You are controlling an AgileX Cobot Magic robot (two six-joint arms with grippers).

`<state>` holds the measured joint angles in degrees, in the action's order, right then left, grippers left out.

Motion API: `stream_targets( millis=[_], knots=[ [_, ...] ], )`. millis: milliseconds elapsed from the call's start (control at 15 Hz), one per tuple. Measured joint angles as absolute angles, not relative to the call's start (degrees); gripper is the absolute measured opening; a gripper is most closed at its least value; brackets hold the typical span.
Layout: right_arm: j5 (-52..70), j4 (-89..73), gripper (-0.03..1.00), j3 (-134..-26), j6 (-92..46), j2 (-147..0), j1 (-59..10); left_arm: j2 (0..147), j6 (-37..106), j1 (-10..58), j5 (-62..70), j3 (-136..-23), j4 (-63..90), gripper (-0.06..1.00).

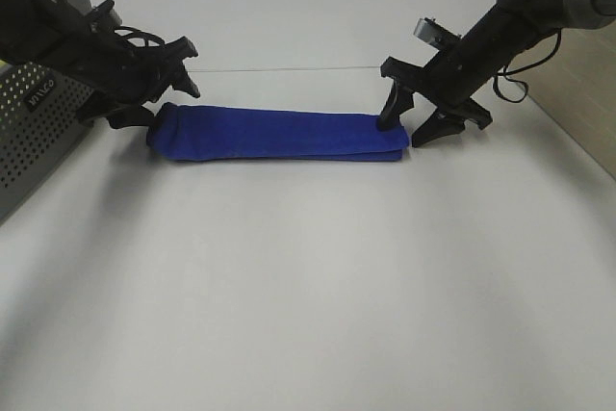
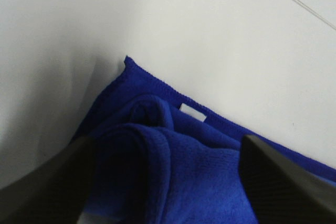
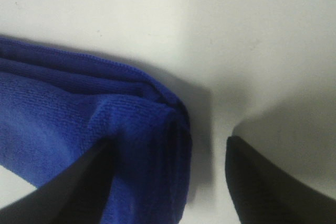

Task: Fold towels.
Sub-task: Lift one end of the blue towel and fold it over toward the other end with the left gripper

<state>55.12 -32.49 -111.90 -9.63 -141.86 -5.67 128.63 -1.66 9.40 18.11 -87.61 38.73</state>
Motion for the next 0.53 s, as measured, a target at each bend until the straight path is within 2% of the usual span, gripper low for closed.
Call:
stream_targets(
  millis=[67,133,533],
  knots=[
    [55.7,-32.7,0.63,-112.0,-9.5,-141.9,-5.7,128.6,-1.5,9.4,17.6,-87.6,38.7,0.80],
    [56.8,-32.7,0.64,-112.0,-9.1,-141.8,-5.6,128.3,-0.6,9.4,17.5,-87.6,38.1,0.82],
    [60.3,-27.8,0.65,-112.0,-8.5,-137.7,-5.6,125.4,5.9,9.4,22.5,-87.6,29.5,0.83]
  ],
)
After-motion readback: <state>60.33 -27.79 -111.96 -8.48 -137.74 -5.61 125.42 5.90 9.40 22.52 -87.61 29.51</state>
